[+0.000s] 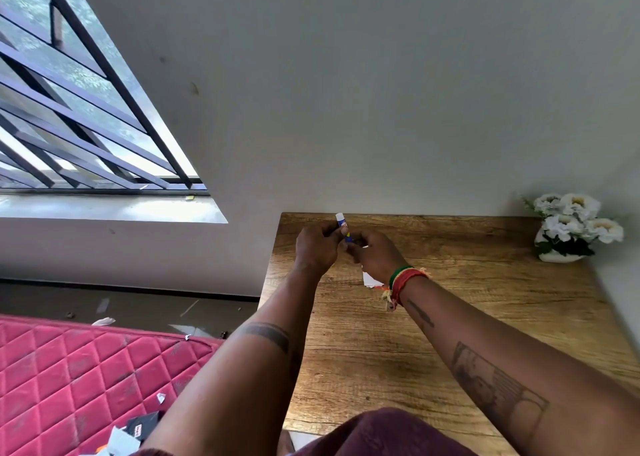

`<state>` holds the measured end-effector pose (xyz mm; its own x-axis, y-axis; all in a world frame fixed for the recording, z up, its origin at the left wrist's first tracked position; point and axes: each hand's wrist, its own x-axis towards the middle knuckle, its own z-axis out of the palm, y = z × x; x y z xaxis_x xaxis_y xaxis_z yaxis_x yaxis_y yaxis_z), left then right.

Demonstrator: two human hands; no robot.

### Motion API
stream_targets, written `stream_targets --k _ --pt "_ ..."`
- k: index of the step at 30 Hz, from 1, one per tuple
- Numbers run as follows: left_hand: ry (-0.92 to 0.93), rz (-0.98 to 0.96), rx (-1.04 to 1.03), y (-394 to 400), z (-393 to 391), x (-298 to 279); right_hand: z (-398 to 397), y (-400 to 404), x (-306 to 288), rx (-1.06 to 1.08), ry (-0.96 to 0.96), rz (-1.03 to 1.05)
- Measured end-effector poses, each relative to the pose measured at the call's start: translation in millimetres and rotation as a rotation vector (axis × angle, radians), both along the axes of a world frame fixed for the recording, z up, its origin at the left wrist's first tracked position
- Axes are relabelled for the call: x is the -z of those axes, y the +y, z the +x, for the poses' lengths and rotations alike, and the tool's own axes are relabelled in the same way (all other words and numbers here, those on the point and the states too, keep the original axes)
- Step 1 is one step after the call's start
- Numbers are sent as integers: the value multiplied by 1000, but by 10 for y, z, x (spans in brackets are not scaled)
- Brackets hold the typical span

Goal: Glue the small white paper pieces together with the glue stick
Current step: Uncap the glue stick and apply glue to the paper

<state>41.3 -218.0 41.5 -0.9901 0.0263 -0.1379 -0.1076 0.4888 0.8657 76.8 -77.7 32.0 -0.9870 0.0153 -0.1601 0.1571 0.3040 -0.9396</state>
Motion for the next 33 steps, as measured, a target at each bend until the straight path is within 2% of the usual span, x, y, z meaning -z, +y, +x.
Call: stream_targets --k 2,6,10,15,20,24,29,33 --pt "8 -17 11 -6 4 -3 9 12 -7 -36 11 14" --pt "20 -13 26 19 16 8 -48 33 78 59 20 95" --pt "13 -6 17 42 -1 -5 -26 48 79 45 -10 0" --pt "32 -20 27 51 13 25 -40 62 132 66 6 81" --pt "12 -13 14 63 -9 46 -34 78 144 56 -15 9" --pt "15 -7 23 45 -18 65 -81 93 235 79 -39 50" --pt "31 -86 23 -58 13 184 -122 53 344 49 -84 67" --pt "-25 -151 23 -216 39 348 -178 -70 502 10 -149 98"
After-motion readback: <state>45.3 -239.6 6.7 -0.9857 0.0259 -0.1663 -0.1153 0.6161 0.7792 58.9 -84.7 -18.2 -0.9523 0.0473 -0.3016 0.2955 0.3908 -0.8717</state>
